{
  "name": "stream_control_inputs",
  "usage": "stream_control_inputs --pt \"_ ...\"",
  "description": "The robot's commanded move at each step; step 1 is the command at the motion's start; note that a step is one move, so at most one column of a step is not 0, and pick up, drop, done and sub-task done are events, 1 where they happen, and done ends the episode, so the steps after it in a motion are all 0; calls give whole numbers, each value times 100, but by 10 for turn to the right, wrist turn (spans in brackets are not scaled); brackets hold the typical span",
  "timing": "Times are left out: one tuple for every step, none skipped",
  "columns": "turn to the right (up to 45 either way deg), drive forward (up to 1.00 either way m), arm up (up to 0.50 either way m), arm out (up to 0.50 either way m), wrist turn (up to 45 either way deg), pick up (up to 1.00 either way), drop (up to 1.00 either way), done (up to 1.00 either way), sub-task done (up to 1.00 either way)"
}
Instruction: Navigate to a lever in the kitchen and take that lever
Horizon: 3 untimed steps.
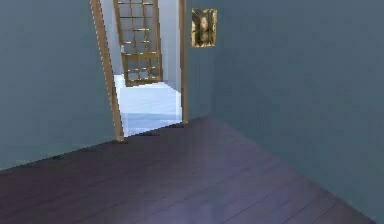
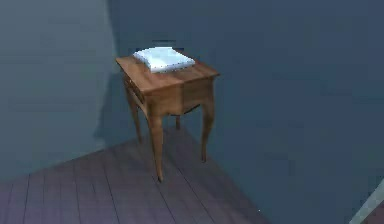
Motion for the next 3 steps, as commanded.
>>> stream_control_inputs --pt "-90 0 0 0 0 0 0 0 0" --pt "0 100 0 0 0 0 0 0 0" --pt "0 100 0 0 0 0 0 0 0"
